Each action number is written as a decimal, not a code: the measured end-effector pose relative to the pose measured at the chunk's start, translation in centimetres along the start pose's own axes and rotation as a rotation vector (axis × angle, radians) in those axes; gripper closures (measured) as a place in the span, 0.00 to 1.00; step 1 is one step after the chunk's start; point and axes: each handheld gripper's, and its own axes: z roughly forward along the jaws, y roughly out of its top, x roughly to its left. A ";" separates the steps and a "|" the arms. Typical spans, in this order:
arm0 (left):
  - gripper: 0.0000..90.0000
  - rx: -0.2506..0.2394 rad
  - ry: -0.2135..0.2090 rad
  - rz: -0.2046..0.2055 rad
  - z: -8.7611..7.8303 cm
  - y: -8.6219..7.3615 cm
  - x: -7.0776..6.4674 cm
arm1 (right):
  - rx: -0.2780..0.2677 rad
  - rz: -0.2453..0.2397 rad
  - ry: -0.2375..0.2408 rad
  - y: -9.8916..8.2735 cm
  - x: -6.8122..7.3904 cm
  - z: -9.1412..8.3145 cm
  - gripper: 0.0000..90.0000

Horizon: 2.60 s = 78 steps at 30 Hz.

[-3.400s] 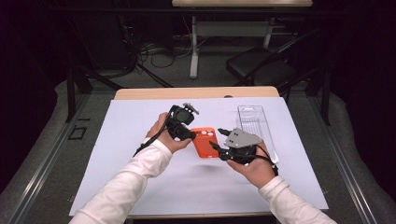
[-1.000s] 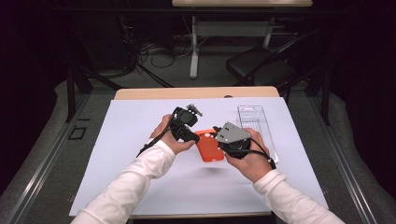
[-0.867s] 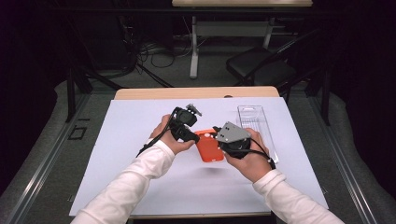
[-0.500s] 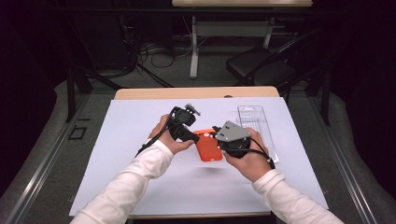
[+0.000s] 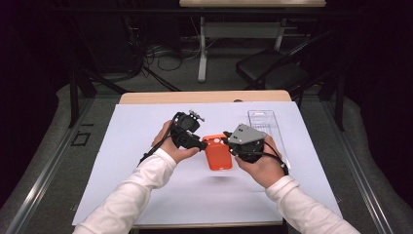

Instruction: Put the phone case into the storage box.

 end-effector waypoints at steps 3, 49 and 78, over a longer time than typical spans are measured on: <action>0.64 -0.011 -0.002 0.009 -0.1 -0.3 0.1 | -0.006 0.007 0.007 -0.1 -0.3 0.0 0.90; 0.33 -0.248 0.003 0.034 -0.1 -4.8 2.4 | -0.123 0.082 0.057 -1.1 -4.9 -1.7 0.90; 0.18 -0.308 -0.054 0.010 0.0 -5.3 2.4 | -0.212 -0.006 0.116 -0.8 -8.2 -2.2 0.90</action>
